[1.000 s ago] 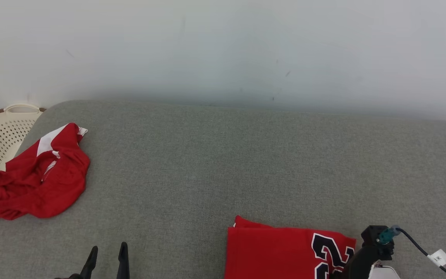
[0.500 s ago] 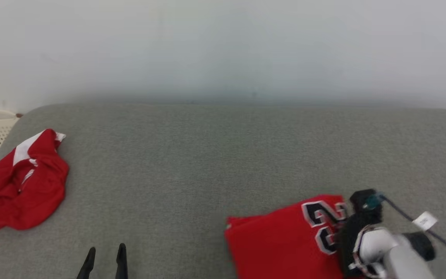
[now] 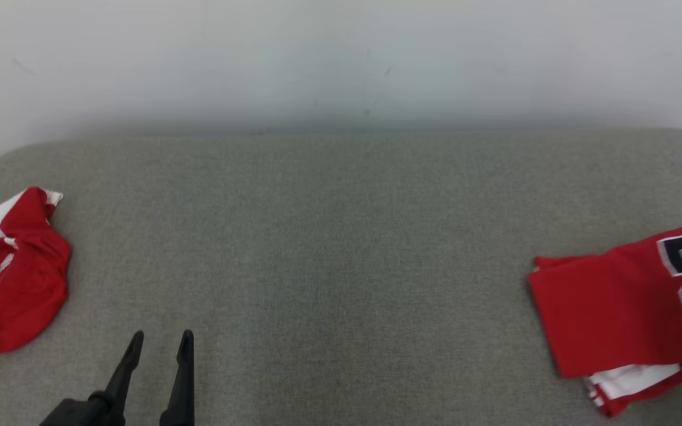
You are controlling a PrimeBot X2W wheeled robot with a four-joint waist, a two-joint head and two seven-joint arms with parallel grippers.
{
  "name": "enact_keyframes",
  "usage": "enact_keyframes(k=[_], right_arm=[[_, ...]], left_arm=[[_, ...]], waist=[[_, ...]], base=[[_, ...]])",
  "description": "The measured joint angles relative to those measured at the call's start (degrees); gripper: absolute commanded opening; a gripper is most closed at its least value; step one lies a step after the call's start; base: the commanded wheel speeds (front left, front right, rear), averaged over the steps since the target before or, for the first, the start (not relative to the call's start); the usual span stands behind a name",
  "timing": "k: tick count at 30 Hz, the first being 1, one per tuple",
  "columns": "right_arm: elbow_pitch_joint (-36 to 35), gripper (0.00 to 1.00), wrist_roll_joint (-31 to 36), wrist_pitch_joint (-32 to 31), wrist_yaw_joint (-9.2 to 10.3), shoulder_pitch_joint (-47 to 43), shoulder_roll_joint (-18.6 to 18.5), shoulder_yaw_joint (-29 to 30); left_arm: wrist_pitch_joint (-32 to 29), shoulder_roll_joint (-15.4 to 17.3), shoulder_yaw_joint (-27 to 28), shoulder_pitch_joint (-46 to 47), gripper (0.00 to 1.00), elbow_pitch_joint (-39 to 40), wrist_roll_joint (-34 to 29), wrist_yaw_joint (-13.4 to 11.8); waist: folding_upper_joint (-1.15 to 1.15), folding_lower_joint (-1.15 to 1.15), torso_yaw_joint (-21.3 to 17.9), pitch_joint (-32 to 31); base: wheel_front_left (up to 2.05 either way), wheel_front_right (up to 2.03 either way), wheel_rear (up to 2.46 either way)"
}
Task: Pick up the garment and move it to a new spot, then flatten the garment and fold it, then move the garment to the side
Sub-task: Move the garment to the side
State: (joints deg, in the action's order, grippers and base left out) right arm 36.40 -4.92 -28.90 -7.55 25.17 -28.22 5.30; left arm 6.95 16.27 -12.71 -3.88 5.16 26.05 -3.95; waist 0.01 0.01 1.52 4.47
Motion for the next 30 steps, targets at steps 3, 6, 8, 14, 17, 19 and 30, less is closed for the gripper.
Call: enact_keyframes(k=[3,6,8,14,17,19,30], right_arm=[[1.0,0.00,0.6,1.3,0.00,0.8,-1.3,3.1],[2.1,0.00,1.2,3.4,0.00,1.6,-3.0,6.5],[2.4,0.00,2.2,4.6,0.00,2.2,-3.4,8.4],[1.8,0.00,3.3,4.7,-0.01,3.0,-3.3,11.1],[0.5,0.00,6.8,3.9,-0.01,2.5,-3.3,14.2],[-0.8,0.00,9.6,3.1,-0.01,1.6,-2.5,16.1],[-8.3,0.22,15.2,0.2,-0.01,-2.1,3.9,22.2]], left_arm=[[-0.5,0.3,-0.1,0.7,1.00,1.1,-0.5,0.0],[-0.6,0.6,-0.1,1.6,1.00,2.1,-0.8,0.3],[-0.7,0.7,-0.1,1.9,1.00,2.5,-0.9,0.1],[-0.5,0.6,-0.5,3.0,1.00,2.5,-0.9,-0.1],[-0.5,0.3,-1.1,3.7,1.00,2.2,-0.9,0.0],[-0.3,0.2,-1.2,4.1,1.00,1.9,-0.9,0.0],[0.2,-0.1,-1.9,4.4,1.00,0.0,-0.9,0.4]], waist=[[0.00,0.00,0.4,1.3],[0.00,0.00,1.0,3.3],[0.00,0.00,1.4,4.5],[0.00,0.01,2.1,7.4],[0.01,0.01,2.3,7.9],[0.00,0.01,2.2,7.9],[0.00,-0.01,1.1,6.5]], base=[[0.00,0.00,0.00],[0.00,0.00,0.00],[0.00,0.00,0.00],[0.00,0.00,0.00],[0.00,0.00,0.00],[0.00,0.00,0.00],[0.00,0.00,0.00]])
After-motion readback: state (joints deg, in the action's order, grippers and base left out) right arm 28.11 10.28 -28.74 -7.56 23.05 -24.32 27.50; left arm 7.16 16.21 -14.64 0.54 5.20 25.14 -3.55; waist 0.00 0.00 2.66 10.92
